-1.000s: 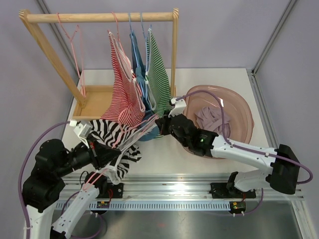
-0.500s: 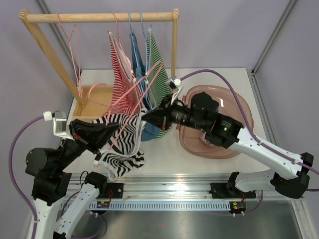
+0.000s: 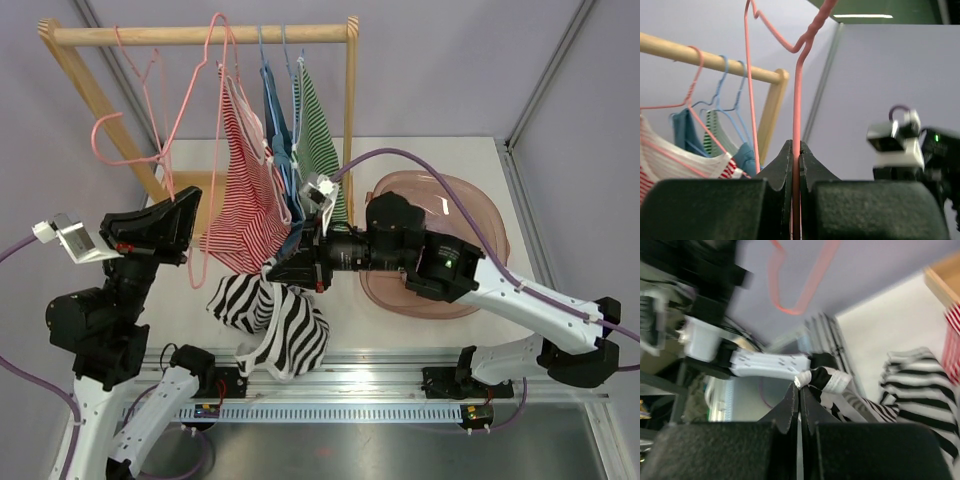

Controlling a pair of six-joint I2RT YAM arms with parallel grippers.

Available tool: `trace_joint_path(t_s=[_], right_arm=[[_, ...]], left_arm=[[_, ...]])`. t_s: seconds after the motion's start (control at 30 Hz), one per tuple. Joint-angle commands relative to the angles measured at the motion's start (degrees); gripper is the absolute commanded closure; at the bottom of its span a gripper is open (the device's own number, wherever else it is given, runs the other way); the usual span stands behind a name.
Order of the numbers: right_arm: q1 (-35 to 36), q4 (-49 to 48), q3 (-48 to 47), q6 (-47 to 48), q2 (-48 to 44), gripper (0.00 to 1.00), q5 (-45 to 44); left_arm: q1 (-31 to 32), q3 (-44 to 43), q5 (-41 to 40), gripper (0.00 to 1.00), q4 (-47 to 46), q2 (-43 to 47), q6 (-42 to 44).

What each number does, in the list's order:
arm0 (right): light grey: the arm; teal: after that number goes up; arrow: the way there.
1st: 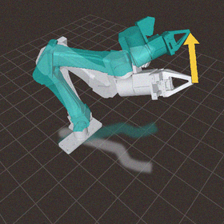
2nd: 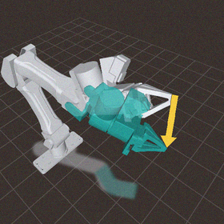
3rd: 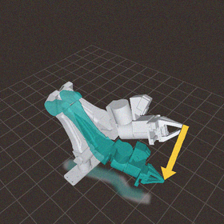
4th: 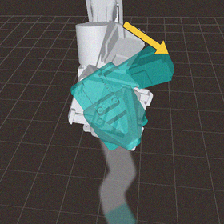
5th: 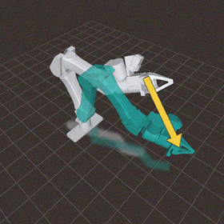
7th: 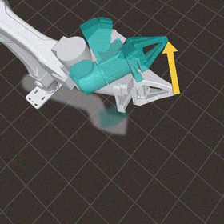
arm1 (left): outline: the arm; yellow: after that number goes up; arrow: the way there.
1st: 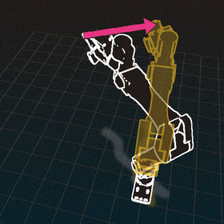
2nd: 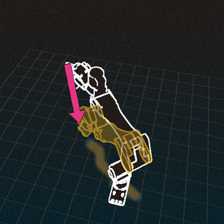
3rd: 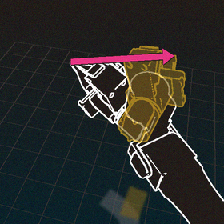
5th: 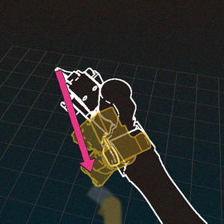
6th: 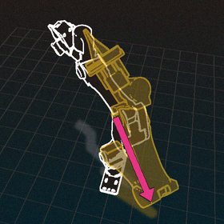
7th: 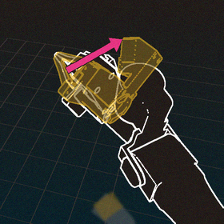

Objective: Remove the tank top from the hanger

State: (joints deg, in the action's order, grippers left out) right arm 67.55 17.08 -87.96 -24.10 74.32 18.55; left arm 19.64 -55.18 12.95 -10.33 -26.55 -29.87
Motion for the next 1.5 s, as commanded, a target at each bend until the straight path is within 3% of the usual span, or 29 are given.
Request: trace_joint_path(t_s=[0.0, 0.27, 0.37, 0.5, 0.53, 0.6, 0.67, 0.93, 1.1, 1.47], right_arm=[[0.39, 3.31, 7.60, 1.25, -1.72, 1.00, -11.65], [3.29, 1.64, 19.93, -1.83, 1.43, 1.00, -23.63], [4.26, -1.17, 21.78, -3.23, 8.44, 1.00, -26.71], [4.87, -3.02, 18.55, -3.15, 16.36, 0.97, -26.63], [4.87, -2.32, 17.49, -2.97, 17.77, 0.69, -26.72], [5.31, 0.13, 14.94, -2.80, 20.33, 0.39, -29.52], [5.66, -0.12, 15.27, -2.62, 18.94, 0.01, -31.02], [5.75, -1.35, 22.57, -3.68, 6.90, 0.00, -34.01], [5.66, -2.48, 27.74, -4.38, -0.05, 0.01, -33.58], [5.75, -3.72, 33.64, -3.33, -6.21, 0.00, -31.03]], left_arm=[[0.14, -6.16, -9.52, 1.00, 9.16, -0.70, 3.66], [0.14, -9.77, -17.16, 1.00, 37.00, 1.76, 4.21], [0.14, -10.39, -21.38, 1.00, 44.75, 0.71, 2.37], [0.22, -10.30, -22.70, 1.00, 48.29, -2.62, 2.36], [0.22, -10.74, -22.97, 1.00, 49.43, -3.33, 2.44], [0.14, -11.88, -24.20, 1.00, 50.49, -5.78, 2.27], [0.14, -13.72, -24.11, 1.00, 51.11, -7.55, 2.71], [0.14, -24.35, -23.15, 1.00, 52.69, -18.00, 2.71], [-1.61, -36.19, -20.70, 1.00, 55.15, -27.58, 2.62], [-17.70, -50.11, -4.52, 1.00, 52.52, -40.86, 4.20]])
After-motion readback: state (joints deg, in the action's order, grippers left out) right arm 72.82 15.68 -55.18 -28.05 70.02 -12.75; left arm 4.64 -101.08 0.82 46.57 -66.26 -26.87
